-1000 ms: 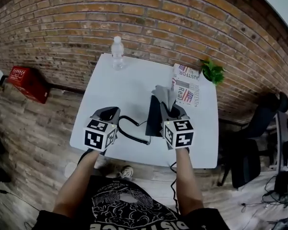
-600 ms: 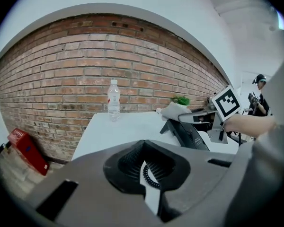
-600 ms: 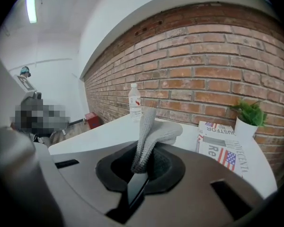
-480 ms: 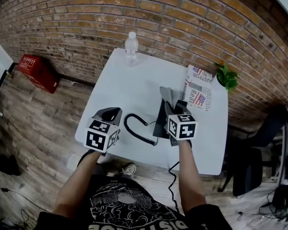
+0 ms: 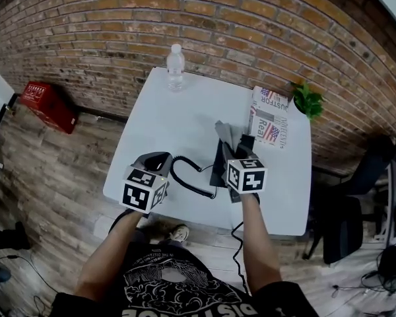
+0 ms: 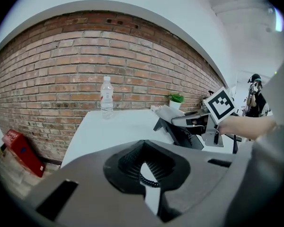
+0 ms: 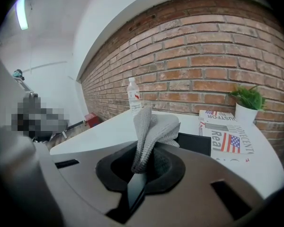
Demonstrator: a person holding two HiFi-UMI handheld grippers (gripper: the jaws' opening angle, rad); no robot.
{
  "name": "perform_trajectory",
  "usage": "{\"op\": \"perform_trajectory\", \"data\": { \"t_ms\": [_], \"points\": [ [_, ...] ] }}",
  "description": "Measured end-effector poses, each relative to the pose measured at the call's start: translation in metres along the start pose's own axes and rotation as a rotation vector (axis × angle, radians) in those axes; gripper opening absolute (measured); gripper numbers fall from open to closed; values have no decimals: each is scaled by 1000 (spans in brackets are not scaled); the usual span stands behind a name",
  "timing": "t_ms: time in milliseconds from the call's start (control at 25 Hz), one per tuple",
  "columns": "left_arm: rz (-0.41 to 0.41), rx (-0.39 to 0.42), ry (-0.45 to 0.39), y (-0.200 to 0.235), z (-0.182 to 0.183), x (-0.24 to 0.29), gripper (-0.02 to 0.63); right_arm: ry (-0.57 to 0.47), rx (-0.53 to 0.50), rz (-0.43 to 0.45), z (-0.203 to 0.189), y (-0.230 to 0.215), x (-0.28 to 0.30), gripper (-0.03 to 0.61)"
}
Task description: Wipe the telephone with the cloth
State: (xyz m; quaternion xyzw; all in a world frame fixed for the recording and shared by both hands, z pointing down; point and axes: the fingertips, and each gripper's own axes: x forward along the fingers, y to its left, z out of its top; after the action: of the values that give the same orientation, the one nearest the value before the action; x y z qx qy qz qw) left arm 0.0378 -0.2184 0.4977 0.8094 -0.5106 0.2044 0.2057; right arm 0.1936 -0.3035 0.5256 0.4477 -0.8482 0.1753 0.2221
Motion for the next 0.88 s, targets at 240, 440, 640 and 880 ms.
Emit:
{"op": "perform_trajectory", "data": {
  "t_ms": [240,440,640,880],
  "points": [
    [-30,6,4,-4,-3,1,6,13,5,-14,-8,4,-3,11],
    [-46,8,-1,-2,-3,4,6,27,17,-29,-15,8,-6,11],
    [-72,6,-7,-3,-1,4,6,46,29,-41,-26,15,-10,11],
    [-98,14,-12,-7,-1,2,6,61,37,-50,-36,21,-16,11]
  ]
}}
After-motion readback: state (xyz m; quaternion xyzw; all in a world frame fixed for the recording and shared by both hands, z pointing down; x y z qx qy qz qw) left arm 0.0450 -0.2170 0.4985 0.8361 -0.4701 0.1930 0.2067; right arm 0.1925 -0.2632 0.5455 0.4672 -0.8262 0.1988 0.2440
